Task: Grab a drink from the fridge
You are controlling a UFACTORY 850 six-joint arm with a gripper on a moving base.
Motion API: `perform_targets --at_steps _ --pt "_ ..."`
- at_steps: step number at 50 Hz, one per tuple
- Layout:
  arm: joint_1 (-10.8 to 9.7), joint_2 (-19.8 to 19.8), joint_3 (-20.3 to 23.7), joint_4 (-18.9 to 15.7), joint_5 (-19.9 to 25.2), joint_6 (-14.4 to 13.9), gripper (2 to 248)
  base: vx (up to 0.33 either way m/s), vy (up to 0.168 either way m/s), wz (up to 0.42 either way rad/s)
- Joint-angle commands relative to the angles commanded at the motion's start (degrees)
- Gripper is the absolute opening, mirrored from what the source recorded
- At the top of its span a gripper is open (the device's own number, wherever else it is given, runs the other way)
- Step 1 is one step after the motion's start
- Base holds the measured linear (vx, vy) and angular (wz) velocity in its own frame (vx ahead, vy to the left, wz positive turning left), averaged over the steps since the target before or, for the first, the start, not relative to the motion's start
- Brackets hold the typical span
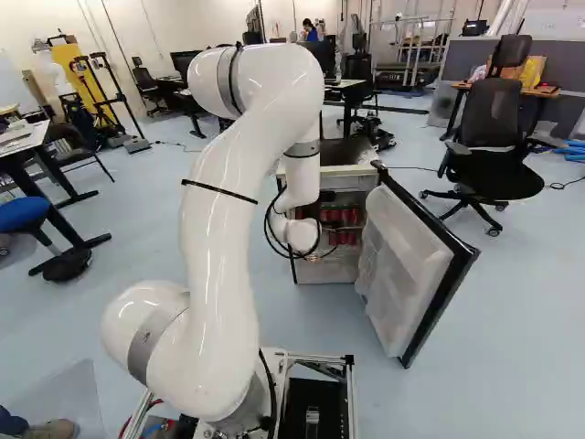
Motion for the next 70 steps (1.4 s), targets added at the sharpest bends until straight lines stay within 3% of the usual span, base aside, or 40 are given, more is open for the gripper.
perform_targets --at_steps 28,70 --pt "0.0 -5.5 -3.1 0.0 1.6 0.0 247 0.0 0.0 0.0" --pt "0.0 -13.5 -8.1 0.0 13.8 0.0 247 0.0 0.0 0.0"
